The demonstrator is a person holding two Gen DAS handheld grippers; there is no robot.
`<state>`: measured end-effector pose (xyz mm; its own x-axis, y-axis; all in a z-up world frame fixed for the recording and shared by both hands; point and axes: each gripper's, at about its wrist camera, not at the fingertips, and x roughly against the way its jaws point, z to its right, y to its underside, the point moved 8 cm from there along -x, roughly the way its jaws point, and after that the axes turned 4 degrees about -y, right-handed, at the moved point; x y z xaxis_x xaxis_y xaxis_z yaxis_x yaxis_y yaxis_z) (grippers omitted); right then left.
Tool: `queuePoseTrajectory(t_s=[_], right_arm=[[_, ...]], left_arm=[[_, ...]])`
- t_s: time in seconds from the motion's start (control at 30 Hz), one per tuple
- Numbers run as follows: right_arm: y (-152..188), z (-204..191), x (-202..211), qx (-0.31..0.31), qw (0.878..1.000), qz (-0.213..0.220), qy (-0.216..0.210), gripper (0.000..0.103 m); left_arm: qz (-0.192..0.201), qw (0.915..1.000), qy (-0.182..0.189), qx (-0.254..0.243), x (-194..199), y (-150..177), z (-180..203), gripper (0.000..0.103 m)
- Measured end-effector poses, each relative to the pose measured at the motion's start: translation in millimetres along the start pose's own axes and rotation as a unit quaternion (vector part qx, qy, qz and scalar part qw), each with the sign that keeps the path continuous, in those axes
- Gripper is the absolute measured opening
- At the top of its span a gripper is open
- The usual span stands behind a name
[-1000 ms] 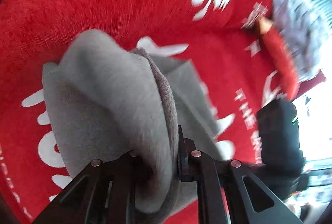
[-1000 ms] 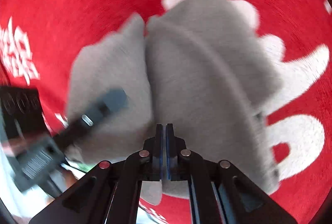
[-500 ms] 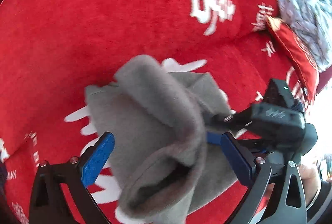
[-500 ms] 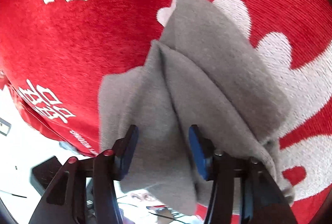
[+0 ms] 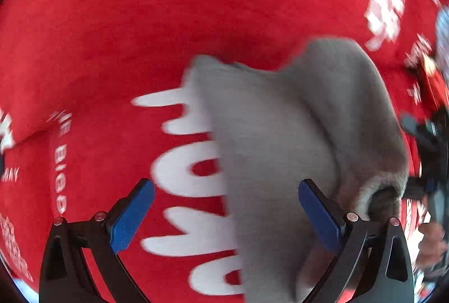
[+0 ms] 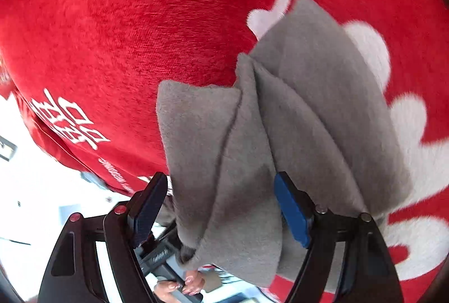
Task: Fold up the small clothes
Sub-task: 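Fold the lifted sweater half over with the left tool while the right tool grasps the fold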
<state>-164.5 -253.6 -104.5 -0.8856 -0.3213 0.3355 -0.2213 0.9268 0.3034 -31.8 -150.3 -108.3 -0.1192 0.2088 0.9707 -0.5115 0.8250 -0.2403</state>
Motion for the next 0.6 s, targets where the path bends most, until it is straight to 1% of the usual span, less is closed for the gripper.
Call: queuePoseTrajectory(t_s=[0.03, 0.07, 0.13, 0.2, 0.27, 0.3, 0.33, 0.37, 0.4, 0.43, 0.47, 0.53, 0.6], right_arm=[[-3, -2, 1, 0.006, 1.0, -0.002, 0.007, 0.081], [-6, -3, 1, 0.009, 1.0, -0.005, 0.015, 0.081], [-11, -1, 0, 0.012, 0.999, -0.011, 0.034, 0.081], [-13, 1, -2, 0.015, 0.998, -0.021, 0.05, 0.081], [-14, 2, -8, 0.026, 0.996, -0.033, 0.075, 0.08], [-13, 2, -11, 0.034, 0.995, -0.038, 0.089, 0.064], [-12, 2, -16, 0.047, 0.992, -0.046, 0.11, 0.046], [-11, 2, -20, 0.059, 0.987, -0.053, 0.137, 0.014], [-10, 2, -23, 0.073, 0.982, -0.057, 0.163, 0.015], [-9, -4, -26, 0.098, 0.977, -0.058, 0.179, 0.015], [-7, -14, -28, 0.123, 0.974, -0.059, 0.18, 0.014], [-3, -40, -27, 0.176, 0.967, -0.056, 0.178, 0.014], [-2, -54, -24, 0.201, 0.963, -0.054, 0.174, 0.014]], left_arm=[[-0.002, 0.9998, 0.003, -0.021, -3, 3, 16, 0.102], [-0.001, 0.9996, 0.004, -0.029, -4, 4, 25, 0.102], [0.002, 0.9995, 0.0, -0.032, -3, 7, 36, 0.103], [0.001, 0.9997, -0.012, -0.022, -2, 8, 35, 0.102], [-0.021, 0.9993, -0.03, -0.01, -4, 12, 27, 0.103], [-0.033, 0.999, -0.029, -0.004, -6, 14, 23, 0.102], [-0.038, 0.999, -0.025, 0.004, -7, 14, 19, 0.102], [-0.033, 0.9989, -0.032, 0.01, -5, 13, 12, 0.102], [-0.025, 0.9988, -0.041, 0.012, -2, 11, 7, 0.102], [-0.01, 0.9981, -0.058, 0.016, 4, 9, -1, 0.102], [0.001, 0.9977, -0.065, 0.019, 10, 7, -4, 0.102], [0.021, 0.997, -0.067, 0.032, 21, 3, -12, 0.102], [0.034, 0.9962, -0.067, 0.045, 29, 3, -21, 0.102]])
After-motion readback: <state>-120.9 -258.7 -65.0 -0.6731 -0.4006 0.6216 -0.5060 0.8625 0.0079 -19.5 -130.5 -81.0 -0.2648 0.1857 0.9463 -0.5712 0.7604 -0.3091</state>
